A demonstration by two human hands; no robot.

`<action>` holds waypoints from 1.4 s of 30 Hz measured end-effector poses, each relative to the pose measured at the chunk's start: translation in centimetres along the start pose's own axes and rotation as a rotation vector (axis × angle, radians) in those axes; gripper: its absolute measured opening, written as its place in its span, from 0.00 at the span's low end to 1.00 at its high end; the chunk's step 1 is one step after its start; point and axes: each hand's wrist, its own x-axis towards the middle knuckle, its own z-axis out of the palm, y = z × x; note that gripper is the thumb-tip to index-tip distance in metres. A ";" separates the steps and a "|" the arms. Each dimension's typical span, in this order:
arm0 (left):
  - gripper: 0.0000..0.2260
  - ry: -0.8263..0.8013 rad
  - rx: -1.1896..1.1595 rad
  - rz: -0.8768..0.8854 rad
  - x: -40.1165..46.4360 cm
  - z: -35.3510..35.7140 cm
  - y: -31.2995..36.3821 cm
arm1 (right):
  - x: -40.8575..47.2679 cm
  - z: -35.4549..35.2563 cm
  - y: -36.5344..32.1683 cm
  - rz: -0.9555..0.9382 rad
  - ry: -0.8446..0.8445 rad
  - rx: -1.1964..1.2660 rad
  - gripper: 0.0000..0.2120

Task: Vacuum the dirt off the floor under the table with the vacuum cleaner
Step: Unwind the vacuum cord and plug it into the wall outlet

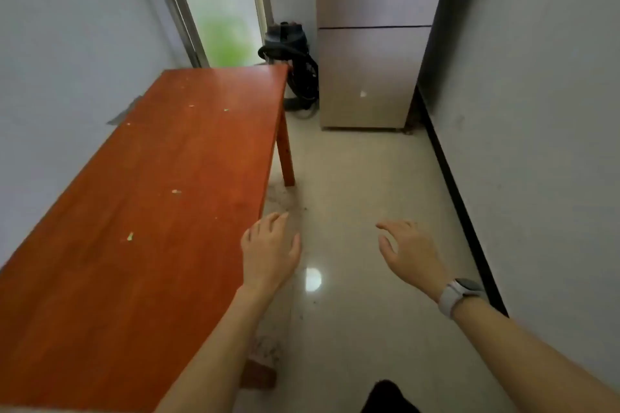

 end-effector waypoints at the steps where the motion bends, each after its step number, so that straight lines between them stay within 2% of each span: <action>1: 0.21 -0.028 0.014 0.006 0.8 0.8 0.1 | 0.2 0.6 0.7 0.014 -0.017 -0.008 0.24; 5: 0.21 -0.118 0.062 0.039 6.2 5.5 2.0 | 3.7 2.2 5.2 0.105 -0.150 -0.049 0.29; 8: 0.20 -0.204 0.053 0.078 12.4 8.9 4.6 | 9.6 2.5 9.4 0.154 -0.303 -0.038 0.21; 11: 0.20 -0.301 0.050 0.006 20.0 11.2 7.4 | 16.6 2.3 13.5 0.200 -0.420 0.022 0.19; 18: 0.18 -0.291 0.075 -0.003 35.0 12.0 11.5 | 33.1 0.3 17.7 0.182 -0.348 -0.040 0.17; 24: 0.19 -0.346 0.125 -0.046 47.8 13.5 8.8 | 48.4 2.2 18.5 0.066 -0.427 -0.082 0.17; 30: 0.17 -0.296 0.124 -0.096 65.9 12.7 4.9 | 66.8 3.6 17.7 0.040 -0.532 -0.111 0.18; 35: 0.18 -0.232 0.096 -0.099 80.3 11.2 3.9 | 81.5 2.5 17.0 -0.014 -0.479 -0.096 0.17; 42: 0.19 -0.251 0.073 -0.161 96.6 12.6 2.5 | 99.5 4.4 18.2 -0.039 -0.525 -0.120 0.19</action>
